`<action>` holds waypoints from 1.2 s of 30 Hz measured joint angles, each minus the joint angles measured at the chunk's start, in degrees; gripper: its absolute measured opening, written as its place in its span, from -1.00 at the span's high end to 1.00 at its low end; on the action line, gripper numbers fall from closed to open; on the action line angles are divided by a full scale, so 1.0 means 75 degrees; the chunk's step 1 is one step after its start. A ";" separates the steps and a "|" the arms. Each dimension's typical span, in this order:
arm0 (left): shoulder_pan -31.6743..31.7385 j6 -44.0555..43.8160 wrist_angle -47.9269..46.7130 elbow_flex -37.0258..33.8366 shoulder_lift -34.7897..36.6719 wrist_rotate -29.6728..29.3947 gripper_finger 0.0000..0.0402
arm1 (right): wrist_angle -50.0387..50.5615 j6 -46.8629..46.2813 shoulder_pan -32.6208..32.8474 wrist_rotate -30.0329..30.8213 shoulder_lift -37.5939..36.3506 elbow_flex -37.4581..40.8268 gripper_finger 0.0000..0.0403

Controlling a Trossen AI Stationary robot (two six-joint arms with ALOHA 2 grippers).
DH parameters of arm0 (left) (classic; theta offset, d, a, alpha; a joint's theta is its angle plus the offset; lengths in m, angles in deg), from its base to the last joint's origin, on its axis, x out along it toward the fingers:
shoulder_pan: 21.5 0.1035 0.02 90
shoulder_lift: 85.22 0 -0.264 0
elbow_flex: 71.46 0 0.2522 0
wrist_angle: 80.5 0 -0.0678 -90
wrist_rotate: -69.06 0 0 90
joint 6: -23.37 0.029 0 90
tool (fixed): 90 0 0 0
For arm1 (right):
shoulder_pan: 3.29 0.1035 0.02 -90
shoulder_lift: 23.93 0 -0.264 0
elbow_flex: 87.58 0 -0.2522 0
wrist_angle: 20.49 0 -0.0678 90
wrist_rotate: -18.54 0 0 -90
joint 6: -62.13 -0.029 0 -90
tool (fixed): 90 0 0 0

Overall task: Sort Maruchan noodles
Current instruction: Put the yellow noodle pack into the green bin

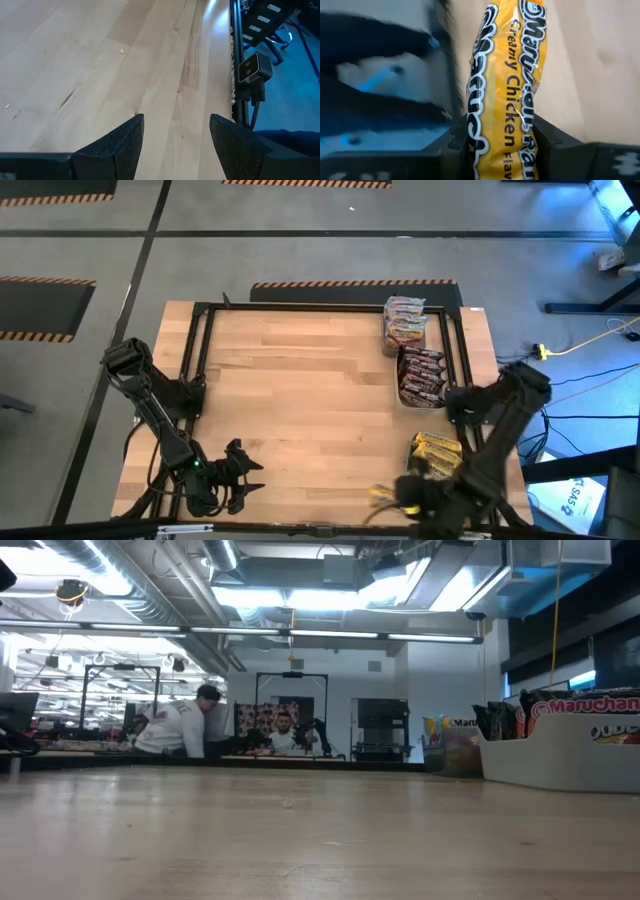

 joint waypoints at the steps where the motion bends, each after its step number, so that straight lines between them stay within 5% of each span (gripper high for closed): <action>1: 0.0000 -0.0001 0.0001 0.0000 0.0000 -0.0003 -0.11 | 0.0468 -0.0370 0.0220 0.0025 -0.0026 0.0000 0.45; 9: 0.0000 0.0009 0.0024 0.0000 0.0000 -0.0197 -0.11 | 0.3209 -0.3089 0.1578 -0.0233 -0.0120 0.0108 0.45; 19: 0.0000 0.0017 0.0024 0.0000 0.0000 -0.0493 -0.11 | 0.1872 -0.3701 0.1849 0.0017 -0.0112 0.1678 0.45; 27: 0.0000 0.0035 0.0022 0.0000 0.0000 -0.0423 -0.11 | 0.0995 -0.4460 0.1799 -0.0564 -0.0106 0.2582 0.44; 36: 0.0000 0.0006 0.0024 0.0000 0.0000 -0.0447 -0.11 | 0.1344 -0.4409 0.1609 -0.1386 -0.0103 0.2348 -0.11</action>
